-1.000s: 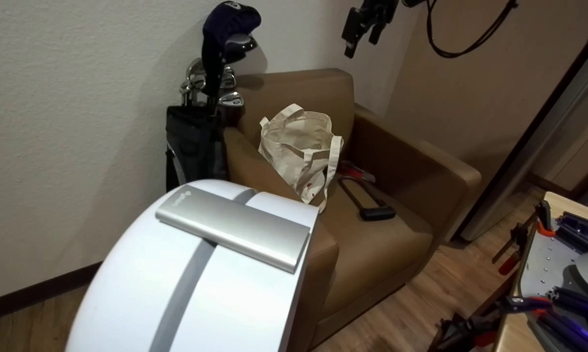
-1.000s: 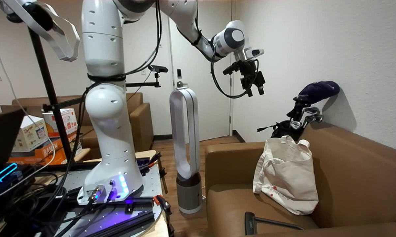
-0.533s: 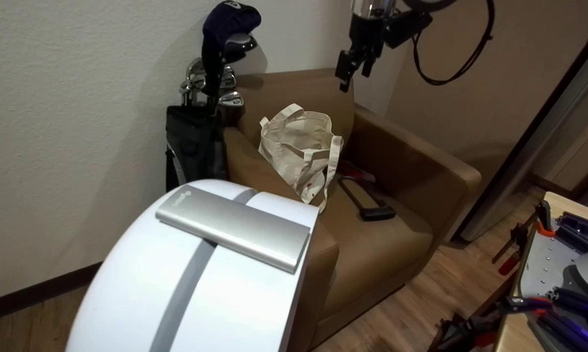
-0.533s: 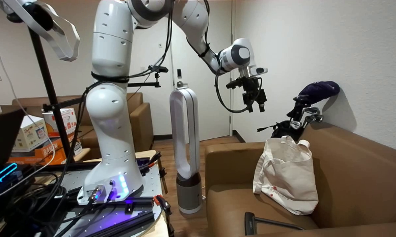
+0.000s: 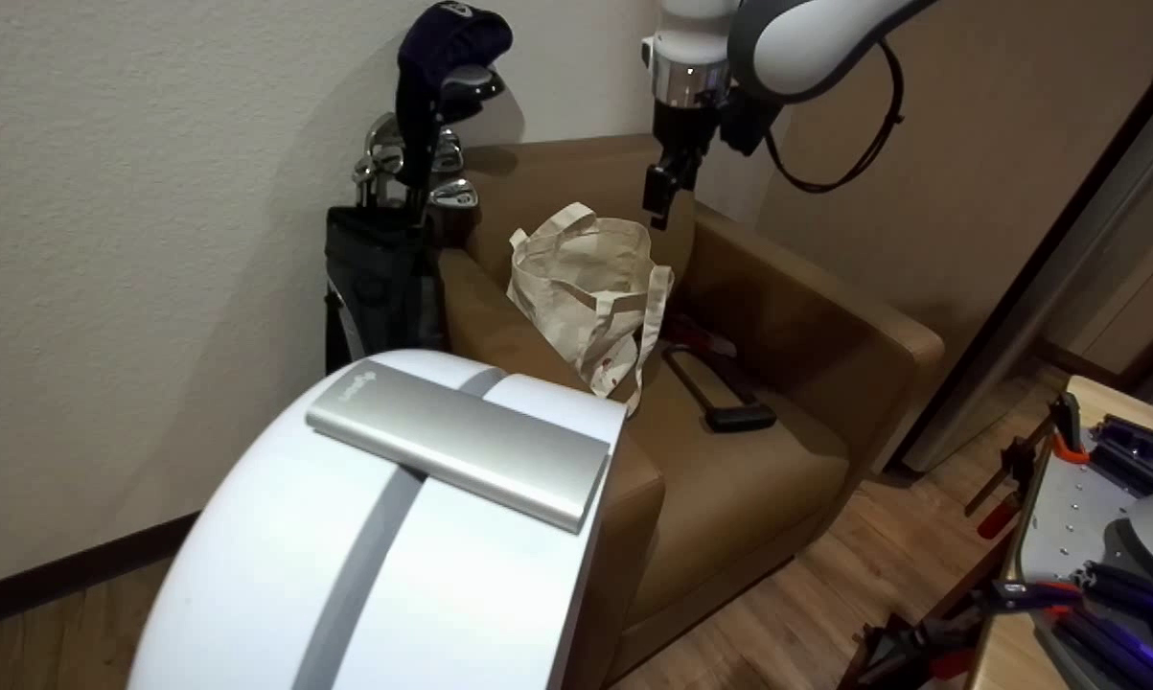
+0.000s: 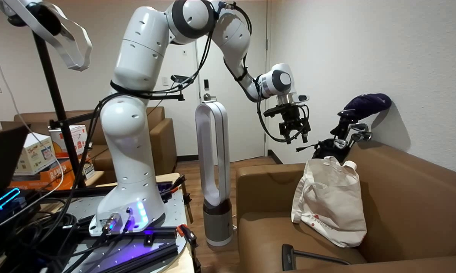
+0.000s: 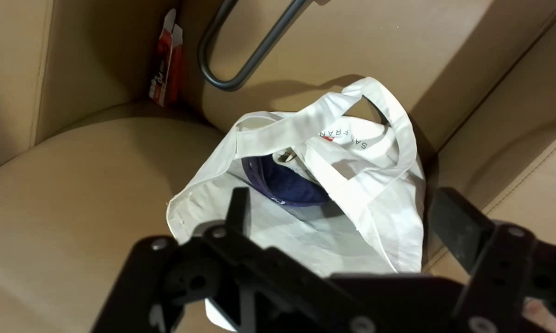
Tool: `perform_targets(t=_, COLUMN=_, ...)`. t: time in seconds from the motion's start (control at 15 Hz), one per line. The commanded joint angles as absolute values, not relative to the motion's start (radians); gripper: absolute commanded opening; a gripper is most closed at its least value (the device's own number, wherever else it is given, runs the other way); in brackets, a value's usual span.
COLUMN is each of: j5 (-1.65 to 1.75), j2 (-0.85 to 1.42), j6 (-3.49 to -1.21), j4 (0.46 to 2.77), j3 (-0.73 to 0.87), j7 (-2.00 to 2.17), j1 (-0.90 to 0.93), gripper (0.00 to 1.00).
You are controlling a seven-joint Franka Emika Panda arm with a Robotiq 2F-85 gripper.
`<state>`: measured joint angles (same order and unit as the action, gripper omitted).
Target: Move the tote bag
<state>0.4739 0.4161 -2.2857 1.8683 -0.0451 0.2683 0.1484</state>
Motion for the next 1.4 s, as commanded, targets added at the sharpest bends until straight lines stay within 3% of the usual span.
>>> perform_targets(t=0.0, j5=0.463, j2=0.428, j6=-2.306, j4=1.864, j3=-0.03, j7=0.213, j1=0.163, gripper=1.0)
perform_targets(t=0.47, j5=0.501, j2=0.546, j6=-2.338, j4=1.824, j3=-0.056, j7=-0.103, j1=0.177, gripper=1.0)
perform_targets(t=1.33, j5=0.548, j2=0.727, j6=-2.505, j4=1.731, j3=-0.027, j7=-0.108, j1=0.215, gripper=1.0)
